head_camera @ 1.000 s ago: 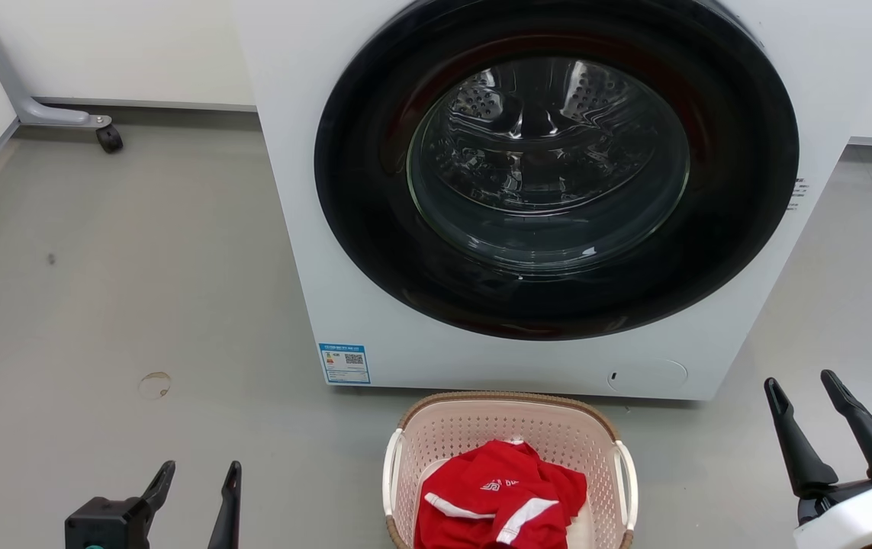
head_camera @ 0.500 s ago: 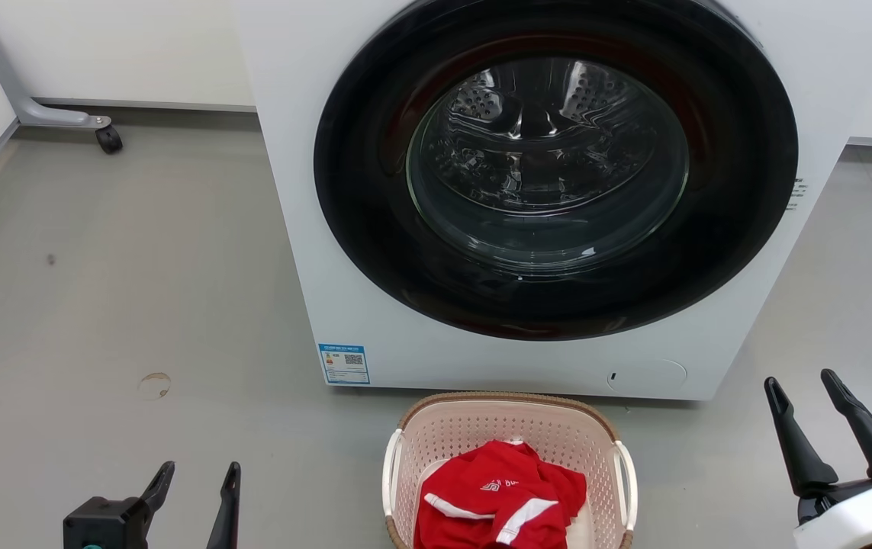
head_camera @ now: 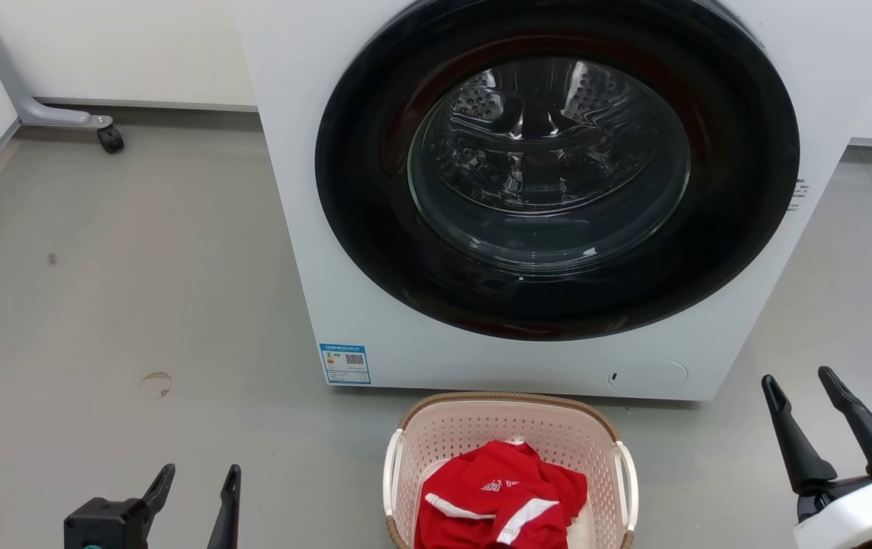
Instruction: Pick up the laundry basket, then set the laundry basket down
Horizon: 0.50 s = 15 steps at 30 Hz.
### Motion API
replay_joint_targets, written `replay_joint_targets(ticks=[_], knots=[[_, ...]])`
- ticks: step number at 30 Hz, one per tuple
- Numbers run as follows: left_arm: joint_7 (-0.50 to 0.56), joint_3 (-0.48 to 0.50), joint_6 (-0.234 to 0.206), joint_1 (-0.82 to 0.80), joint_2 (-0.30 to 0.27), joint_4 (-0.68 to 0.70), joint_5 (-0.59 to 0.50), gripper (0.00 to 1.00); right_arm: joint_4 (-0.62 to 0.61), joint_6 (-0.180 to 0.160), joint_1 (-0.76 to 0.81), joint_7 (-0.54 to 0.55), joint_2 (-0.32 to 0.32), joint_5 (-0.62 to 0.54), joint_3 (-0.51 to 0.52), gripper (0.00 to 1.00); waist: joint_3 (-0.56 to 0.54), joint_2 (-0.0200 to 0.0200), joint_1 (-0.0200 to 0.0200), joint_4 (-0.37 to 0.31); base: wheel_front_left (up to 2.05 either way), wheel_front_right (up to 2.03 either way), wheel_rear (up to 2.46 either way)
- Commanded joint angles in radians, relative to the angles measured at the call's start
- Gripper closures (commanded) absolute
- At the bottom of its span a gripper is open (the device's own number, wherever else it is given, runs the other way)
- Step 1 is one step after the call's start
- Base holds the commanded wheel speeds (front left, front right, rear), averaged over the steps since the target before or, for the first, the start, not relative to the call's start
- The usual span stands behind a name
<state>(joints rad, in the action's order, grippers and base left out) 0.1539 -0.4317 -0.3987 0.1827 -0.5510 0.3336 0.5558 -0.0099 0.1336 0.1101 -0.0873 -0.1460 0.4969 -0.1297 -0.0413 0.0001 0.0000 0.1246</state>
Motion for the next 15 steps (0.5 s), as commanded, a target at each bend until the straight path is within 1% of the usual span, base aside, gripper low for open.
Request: replay_joint_targets(ticks=[1,15], knots=[[-0.001,0.039,0.005,-0.058,-0.021,0.019,0.005,0.00,-0.034,-0.003,-0.019,0.004,-0.031,-0.012,-0.008,0.00,0.000,-0.0001,0.0000,0.000,0.00,0.00,0.00],[-0.001,0.035,0.005,-0.060,-0.023,0.020,0.008,0.00,-0.056,-0.003,-0.015,0.024,-0.028,-0.018,0.000,0.00,-0.002,-0.0001,0.0000,-0.004,0.00,0.00,0.00]])
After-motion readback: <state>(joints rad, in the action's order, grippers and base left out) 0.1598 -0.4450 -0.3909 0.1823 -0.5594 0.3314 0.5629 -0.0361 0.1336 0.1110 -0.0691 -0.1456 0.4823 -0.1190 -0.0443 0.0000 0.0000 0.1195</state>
